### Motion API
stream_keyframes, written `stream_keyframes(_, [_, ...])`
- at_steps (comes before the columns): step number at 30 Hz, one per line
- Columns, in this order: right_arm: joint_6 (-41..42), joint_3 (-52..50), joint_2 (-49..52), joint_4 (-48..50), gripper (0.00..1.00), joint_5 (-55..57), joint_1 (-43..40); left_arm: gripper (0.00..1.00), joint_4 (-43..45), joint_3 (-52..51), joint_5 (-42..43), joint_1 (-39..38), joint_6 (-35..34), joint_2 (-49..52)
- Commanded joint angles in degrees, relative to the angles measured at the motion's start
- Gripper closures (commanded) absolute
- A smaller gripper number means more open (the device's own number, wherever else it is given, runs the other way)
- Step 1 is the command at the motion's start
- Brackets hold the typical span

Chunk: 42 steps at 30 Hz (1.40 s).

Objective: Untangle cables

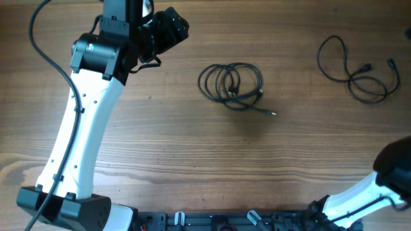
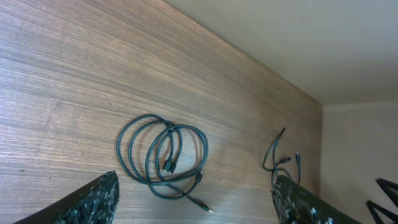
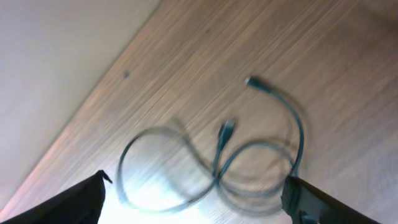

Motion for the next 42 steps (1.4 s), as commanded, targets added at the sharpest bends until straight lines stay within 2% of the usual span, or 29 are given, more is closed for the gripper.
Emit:
stream_keyframes(1, [-0.9,-0.4,-0.3,-5.4,0.13,-4.4,0.7,0.19,0.2,0.7,-0.8,-0.2,1.3,0.6])
stream_keyframes(6, [-3.1,-6.9,-0.2,-6.2,0.25,0.2,4.5,0.19,0.2,0.7,-0.8,-0.2,1.3,0.7])
stream_keyframes(10, [-3.2,-13.3,0.8,-2.0,0.39,0.3,6.6,0.19,0.2,0.7,-0.8,-0.2,1.3,0.7])
stream_keyframes(12, [-3.2,-17.0,0.8,1.2,0.47,0.5,7.1,0.19,0.2,0.7,-0.8,-0.2,1.3,0.7])
stream_keyframes(15, [-3.0,-24.3,0.8,9.5,0.72,0.5,7.5,0.18,0.2,0.7,-0.8,-0.3,1.3,0.7])
stream_keyframes(19, [3.0,-32.1,0.8,18.9,0.86,5.4,7.5,0.17,0.1,0.7,-0.8,-0.3,1.3,0.7])
stream_keyframes(21, [4.5,-35.8,0.8,23.7,0.89,7.0,7.5,0.17,0.1,0.7,-0.8,-0.3,1.3,0.7])
stream_keyframes(28, [6.8,-40.5,3.3,33.5,0.92,10.0,7.5,0.16,0.1,0.7,-0.8,-0.3,1.3,0.7])
stream_keyframes(33, [2.5,-40.5,6.8,38.2,0.9,3.8,7.7,0.16,0.1,0.7,-0.8,-0.3,1.3,0.7])
stream_keyframes(35, [2.5,-40.5,7.2,38.9,0.74,3.3,8.1,0.16,0.1,0.7,-0.8,-0.3,1.3,0.7])
stream_keyframes(37, [2.5,-40.5,7.2,39.4,0.53,3.3,8.2,0.16,0.1,0.7,-0.8,-0.3,1.3,0.7])
stream_keyframes(38, [2.6,-40.5,7.3,39.6,0.49,4.1,8.3,0.16,0.1,0.7,-0.8,-0.3,1.3,0.7])
stream_keyframes(42, [2.8,-40.5,8.8,40.3,0.49,7.3,8.3,0.16,0.1,0.7,-0.8,-0.3,1.3,0.7])
